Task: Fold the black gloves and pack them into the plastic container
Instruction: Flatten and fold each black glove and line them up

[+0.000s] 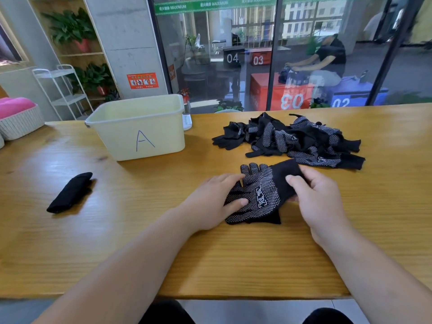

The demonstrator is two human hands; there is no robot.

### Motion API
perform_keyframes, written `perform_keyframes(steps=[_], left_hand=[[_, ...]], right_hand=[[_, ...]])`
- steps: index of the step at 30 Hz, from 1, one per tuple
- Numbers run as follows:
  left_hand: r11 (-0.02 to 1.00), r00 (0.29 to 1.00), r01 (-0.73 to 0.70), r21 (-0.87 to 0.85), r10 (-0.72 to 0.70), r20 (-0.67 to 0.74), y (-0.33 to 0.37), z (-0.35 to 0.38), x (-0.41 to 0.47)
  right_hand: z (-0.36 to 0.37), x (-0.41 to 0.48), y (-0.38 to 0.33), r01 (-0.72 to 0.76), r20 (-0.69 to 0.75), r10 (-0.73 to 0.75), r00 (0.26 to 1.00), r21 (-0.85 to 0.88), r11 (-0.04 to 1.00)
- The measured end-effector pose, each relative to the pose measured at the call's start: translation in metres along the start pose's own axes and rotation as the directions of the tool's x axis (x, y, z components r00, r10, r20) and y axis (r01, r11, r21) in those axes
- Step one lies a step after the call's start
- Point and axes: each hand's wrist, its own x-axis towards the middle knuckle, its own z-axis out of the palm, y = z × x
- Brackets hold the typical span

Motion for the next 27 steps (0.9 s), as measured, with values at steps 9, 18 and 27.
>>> perform_keyframes(steps=[9,18,27], left_hand=[[0.993,0.997,-0.072,0.093,0.074,-0.022,-0.026,0.001,-0.014],[0.998,0.982,0.056,0.043,-0.047,-0.181,-0.034,-0.002,-0.024],[0.994,0.975,0.063,-0.087,-0.08,-0.207,-0.039,-0.007,-0.029]], right_hand=[[-0.018,0.013,0.001,-0.084,-0.209,0.095,0.973,0.061,0.995],[-0.015,0.029,-0.084,0.184,0.304,-0.149,0.941,-0.088,0.979],[0.021,0.097,-0.113,0.649,0.439,-0.479,0.76,-0.553,0.523]])
